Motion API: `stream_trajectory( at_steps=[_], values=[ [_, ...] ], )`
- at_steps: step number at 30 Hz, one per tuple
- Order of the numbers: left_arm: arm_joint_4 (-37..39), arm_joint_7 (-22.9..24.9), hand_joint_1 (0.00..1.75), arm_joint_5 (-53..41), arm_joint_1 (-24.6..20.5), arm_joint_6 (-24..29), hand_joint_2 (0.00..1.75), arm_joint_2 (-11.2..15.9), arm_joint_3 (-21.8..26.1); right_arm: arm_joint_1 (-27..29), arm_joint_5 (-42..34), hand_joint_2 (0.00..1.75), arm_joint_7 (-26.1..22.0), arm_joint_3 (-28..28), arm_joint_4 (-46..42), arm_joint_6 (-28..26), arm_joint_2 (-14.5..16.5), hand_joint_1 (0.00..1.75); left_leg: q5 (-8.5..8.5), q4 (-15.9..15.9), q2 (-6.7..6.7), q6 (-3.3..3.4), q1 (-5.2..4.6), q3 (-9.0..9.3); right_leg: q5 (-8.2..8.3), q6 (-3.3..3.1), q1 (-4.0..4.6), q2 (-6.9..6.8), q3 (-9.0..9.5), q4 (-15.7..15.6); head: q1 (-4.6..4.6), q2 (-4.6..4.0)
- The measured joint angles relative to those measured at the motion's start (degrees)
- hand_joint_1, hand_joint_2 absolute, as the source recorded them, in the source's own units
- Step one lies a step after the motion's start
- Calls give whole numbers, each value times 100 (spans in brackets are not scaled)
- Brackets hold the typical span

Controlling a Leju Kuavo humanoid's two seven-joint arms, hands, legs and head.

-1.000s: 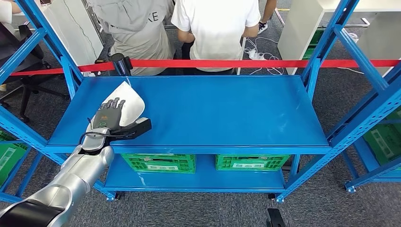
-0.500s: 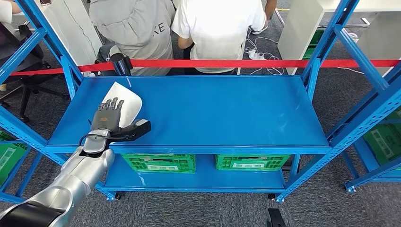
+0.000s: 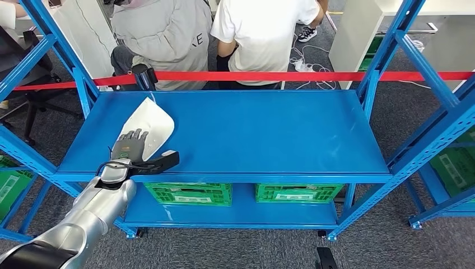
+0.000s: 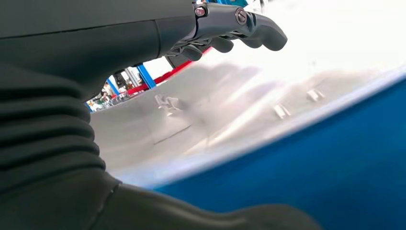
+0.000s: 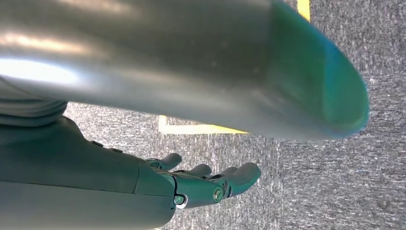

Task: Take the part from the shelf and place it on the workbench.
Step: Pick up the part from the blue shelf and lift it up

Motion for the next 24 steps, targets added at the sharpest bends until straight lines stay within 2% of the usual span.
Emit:
stream_trajectory(
  at_steps=[24],
  values=[
    [2,-12,0,1,-8,-89,175,-32,13,-6,-13,0,-42,-2,0,-22,25,0,-19,-3,1,-2,0,73,-22,0,0,-3,75,-2,-2,-1]
  ],
)
